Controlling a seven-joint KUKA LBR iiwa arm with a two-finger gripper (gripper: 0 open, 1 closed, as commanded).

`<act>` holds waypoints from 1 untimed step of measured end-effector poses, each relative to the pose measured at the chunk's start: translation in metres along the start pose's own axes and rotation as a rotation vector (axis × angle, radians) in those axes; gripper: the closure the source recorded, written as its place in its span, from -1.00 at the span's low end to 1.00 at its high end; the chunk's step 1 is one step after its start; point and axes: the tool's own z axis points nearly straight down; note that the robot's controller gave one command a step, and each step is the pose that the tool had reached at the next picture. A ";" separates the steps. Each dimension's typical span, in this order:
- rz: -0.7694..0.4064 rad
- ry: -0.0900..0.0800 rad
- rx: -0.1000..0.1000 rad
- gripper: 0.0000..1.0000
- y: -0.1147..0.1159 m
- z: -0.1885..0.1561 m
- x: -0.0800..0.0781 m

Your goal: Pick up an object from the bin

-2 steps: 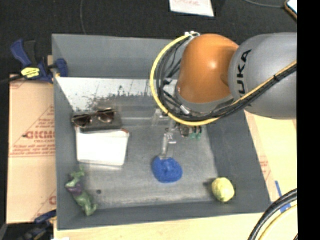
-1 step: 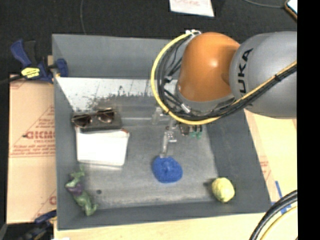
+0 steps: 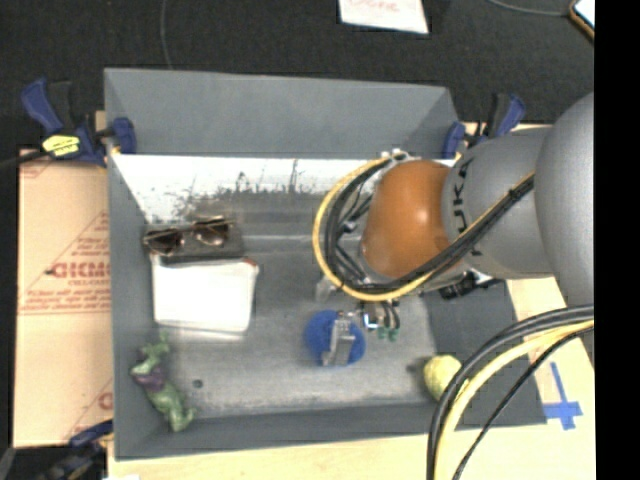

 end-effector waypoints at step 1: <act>-0.233 -0.009 0.000 -1.00 -0.004 -0.037 0.004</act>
Offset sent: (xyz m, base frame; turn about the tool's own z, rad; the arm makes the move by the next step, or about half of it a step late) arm -0.0029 -0.0031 -0.0210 0.0020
